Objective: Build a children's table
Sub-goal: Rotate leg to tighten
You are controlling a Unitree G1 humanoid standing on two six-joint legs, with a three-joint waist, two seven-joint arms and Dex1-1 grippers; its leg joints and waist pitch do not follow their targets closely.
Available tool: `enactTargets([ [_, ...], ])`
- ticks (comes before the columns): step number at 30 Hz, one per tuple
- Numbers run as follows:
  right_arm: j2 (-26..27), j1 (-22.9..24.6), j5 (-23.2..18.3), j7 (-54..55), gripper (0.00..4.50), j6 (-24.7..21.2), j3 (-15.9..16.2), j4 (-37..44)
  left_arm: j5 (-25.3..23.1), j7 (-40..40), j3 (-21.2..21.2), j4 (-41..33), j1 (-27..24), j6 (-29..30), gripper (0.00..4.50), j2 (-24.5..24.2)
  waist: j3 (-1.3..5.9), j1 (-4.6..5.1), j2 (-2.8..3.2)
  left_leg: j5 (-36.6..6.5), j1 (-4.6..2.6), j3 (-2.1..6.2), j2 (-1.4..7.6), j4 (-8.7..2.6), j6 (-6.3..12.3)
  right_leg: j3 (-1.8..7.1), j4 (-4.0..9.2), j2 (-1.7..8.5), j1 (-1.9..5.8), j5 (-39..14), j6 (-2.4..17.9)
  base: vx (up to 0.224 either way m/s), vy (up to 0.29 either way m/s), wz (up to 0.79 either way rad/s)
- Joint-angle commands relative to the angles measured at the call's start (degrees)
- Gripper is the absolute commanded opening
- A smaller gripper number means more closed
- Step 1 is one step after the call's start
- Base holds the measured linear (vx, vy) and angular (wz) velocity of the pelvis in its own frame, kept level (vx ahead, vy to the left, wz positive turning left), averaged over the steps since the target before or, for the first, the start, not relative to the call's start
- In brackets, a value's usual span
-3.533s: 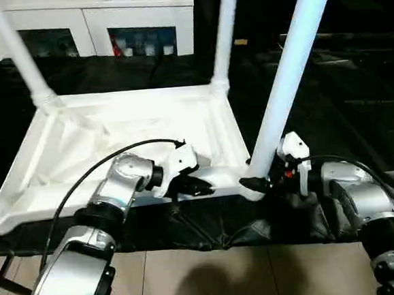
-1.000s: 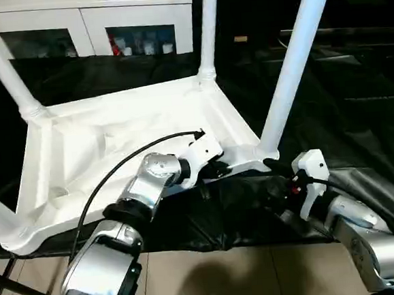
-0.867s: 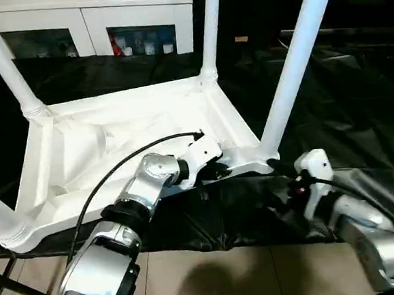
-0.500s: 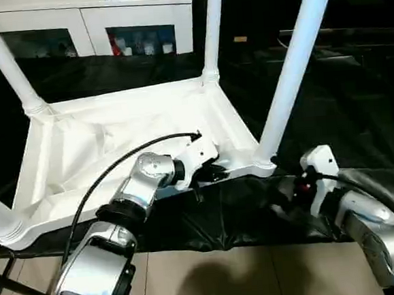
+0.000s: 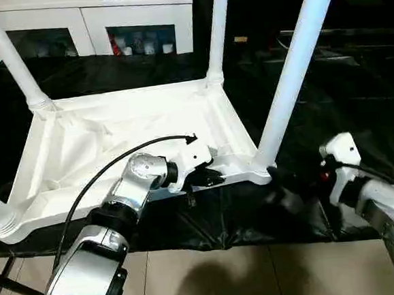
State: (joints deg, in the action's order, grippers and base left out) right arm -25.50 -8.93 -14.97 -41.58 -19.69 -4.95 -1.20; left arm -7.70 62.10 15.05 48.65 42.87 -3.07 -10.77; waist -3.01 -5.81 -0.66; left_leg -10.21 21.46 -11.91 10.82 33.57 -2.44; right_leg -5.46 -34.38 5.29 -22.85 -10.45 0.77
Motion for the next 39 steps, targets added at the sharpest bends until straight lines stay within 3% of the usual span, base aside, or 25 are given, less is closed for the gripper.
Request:
enactTargets([
  [1, -0.33, -1.1, 1.3, 0.81, 4.43, 0.46, 0.85, -1.51, 0.63, 0.48, 0.43, -1.02, 0.4, -1.07, 0.0, 0.12, 3.84, -0.11, -1.04, -8.08, -0.9, 1.58, 2.95, -3.36, 4.89, 3.24, 3.91, 4.41, 2.93, -9.21, 11.74, 0.0, 0.0, 0.0],
  [3, 0.28, -3.46, 2.27, -0.07, 4.16, 1.53, 2.82, -4.94, 0.54, 0.51, 0.4, -1.11, 0.36, -1.01, 0.0, 0.03, 3.99, -0.05, -0.68, -7.84, -0.94, 1.64, 2.91, -3.28, 4.61, 3.21, 3.69, 4.37, 2.96, -8.42, 12.05, 0.0, 0.0, 0.0],
  [5, 0.66, -5.76, 3.53, -0.4, 4.16, 2.8, 4.02, -8.44, 0.42, 0.55, 0.46, -1.03, 0.42, -0.97, 0.0, 0.02, 4.07, 0.12, -0.75, -7.27, -0.83, 1.61, 2.87, -3.19, 4.58, 3.19, 3.5, 4.35, 3.0, -6.81, 12.7, 0.0, 0.0, 0.0],
  [8, 0.96, -9.07, 5.27, -0.98, 3.79, 4.74, 5.52, -13.61, 0.43, 0.63, 0.58, -0.82, 0.62, -0.9, 0.0, 0.04, 4.09, 0.23, -0.87, -6.84, -0.83, 1.51, 2.82, -3.08, 4.87, 3.23, 3.31, 4.26, 3.13, -5.66, 13.46, 0.0, 0.0, 0.0],
  [9, 1.04, -10.88, 6.23, -1.37, 3.73, 6.03, 6.28, -16.4, 0.46, 0.62, 0.65, -0.81, 0.69, -0.9, 0.0, -0.04, 4.14, 0.29, -1.16, -6.48, -0.78, 1.51, 2.84, -3.01, 5.02, 3.23, 3.09, 4.27, 3.14, -5.11, 13.82, 0.0, 0.0, 0.0],
  [14, 0.96, -14.71, 6.78, -2.67, 3.34, 8.27, 7.1, -22.26, 0.44, 0.75, 0.67, -0.77, 0.59, -1.0, 0.0, -0.47, 4.17, 0.17, -1.23, -6.11, -0.79, 1.44, 2.85, -2.82, 5.77, 3.24, 2.9, 4.32, 3.19, -4.67, 14.21, 0.0, 0.0, 0.0],
  [19, 0.5, -16.58, 7.4, -4.99, 2.86, 10.06, 8.32, -26.26, 0.37, 0.81, 0.67, -0.84, 0.47, -1.01, 0.0, -0.81, 4.02, 0.24, -1.49, -7.24, -0.73, 1.38, 2.87, -2.8, 5.27, 3.24, 3.13, 4.23, 3.11, -7.11, 13.7, 0.0, 0.0, 0.0],
  [29, 1.75, -20.47, 6.96, -9.25, 2.08, 13.58, 9.02, -35.29, 0.43, 2.03, 0.9, -0.05, 1.18, -0.97, 0.0, -1.59, 4.06, 0.39, -1.25, -7.25, -0.69, 1.42, 2.96, -2.69, 5.35, 3.17, 2.86, 4.22, 3.07, -6.38, 14.68, 0.0, 0.0, 0.0],
  [34, 2.92, -21.9, 6.6, -10.03, 1.96, 14.37, 9.17, -38.45, 0.35, 0.84, 0.54, 1.44, 2.48, -0.37, 0.0, -1.01, 3.99, 0.51, -1.2, -8.58, -0.72, 1.4, 2.88, -2.74, 4.57, 3.13, 3.05, 4.17, 3.1, -7.6, 14.7, 0.0, 0.0, 0.0],
  [39, 5.3, -20.34, 6.22, -8.27, 1.95, 13.5, 9.37, -37.32, -0.02, -4.72, -0.49, 3.0, 3.69, 1.31, 0.0, 0.78, 3.76, 0.52, -1.13, -10.37, -0.89, 1.46, 2.95, -2.9, 3.73, 3.18, 3.48, 4.22, 2.88, -10.59, 13.99, 0.0, 0.0, 0.0],
])
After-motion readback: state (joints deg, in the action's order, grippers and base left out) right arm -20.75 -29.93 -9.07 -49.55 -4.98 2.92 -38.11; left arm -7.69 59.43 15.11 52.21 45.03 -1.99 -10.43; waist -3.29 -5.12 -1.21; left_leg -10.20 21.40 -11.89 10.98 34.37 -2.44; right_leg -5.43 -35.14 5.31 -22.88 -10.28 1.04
